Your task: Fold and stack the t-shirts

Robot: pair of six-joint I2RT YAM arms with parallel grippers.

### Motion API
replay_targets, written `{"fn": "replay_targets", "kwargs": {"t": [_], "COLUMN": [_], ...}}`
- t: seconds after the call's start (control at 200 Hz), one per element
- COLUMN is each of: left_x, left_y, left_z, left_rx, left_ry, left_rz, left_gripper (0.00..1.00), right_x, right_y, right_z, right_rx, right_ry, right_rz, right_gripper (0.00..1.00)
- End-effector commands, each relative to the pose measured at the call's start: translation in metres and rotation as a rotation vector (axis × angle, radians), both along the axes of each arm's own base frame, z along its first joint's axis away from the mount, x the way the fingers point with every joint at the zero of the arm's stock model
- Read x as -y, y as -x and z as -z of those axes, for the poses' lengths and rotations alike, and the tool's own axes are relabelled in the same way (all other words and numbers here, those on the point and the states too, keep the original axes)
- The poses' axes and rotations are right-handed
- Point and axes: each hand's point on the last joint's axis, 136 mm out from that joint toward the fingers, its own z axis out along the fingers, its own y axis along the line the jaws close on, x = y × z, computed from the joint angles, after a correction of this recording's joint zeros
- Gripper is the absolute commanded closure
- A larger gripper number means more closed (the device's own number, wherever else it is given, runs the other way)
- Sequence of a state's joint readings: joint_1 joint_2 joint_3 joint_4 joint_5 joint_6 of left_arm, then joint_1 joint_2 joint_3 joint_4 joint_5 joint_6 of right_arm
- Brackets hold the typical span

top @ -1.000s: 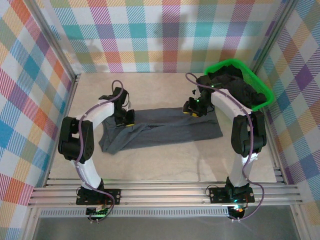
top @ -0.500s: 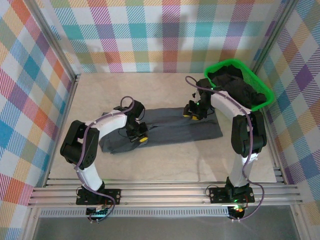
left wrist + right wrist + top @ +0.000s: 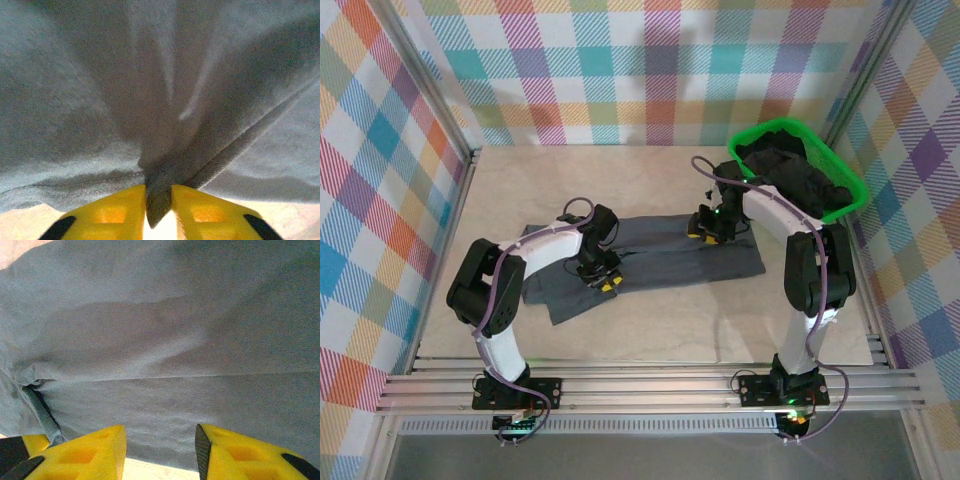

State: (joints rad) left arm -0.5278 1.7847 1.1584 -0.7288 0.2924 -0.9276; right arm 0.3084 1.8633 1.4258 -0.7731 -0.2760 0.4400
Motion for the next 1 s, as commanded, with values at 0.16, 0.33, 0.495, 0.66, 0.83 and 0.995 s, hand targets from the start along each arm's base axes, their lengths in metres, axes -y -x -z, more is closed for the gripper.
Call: {"fn": "replay_targets", "kwargs": {"t": [0.16,0.33,0.495,0.66,0.83,0.995], "left_x": [0.035,-0.013,-0.114,-0.142,-0.148,-0.161], "left_y": [0.019,0.022,0.066,0.061,0.063,0.075], "left_z": [-0.015,-0.028,-0.019,-0.007,0.006,0.019], "left_rx": [-0.015,0.062,-0.023,0.051,0.036,-0.021], "left_ry": [0.174,0.014,-0.250,-0.179,-0.201,-0.276], "left_rz": [0.255,0.196,-0.048,-0.207,-0.192,-0.165], "left_gripper": [0.63,0.59,0.59,0.58,0.58,0.58], "right_x": [-0.010,-0.013,-0.029,-0.066,-0.074,-0.075], "right_y": [-0.004,-0.008,-0.004,0.013,0.023,0.022], "right_z": [-0.010,-0.016,-0.032,-0.052,-0.046,-0.050], "right_rx": [0.017,0.036,0.109,0.178,0.149,0.155], "right_ry": [-0.045,-0.051,-0.094,-0.239,-0.264,-0.261], "right_rz": [-0.015,-0.034,-0.114,-0.235,-0.242,-0.244], "right_gripper": [0.58,0.59,0.59,0.58,0.59,0.59]}}
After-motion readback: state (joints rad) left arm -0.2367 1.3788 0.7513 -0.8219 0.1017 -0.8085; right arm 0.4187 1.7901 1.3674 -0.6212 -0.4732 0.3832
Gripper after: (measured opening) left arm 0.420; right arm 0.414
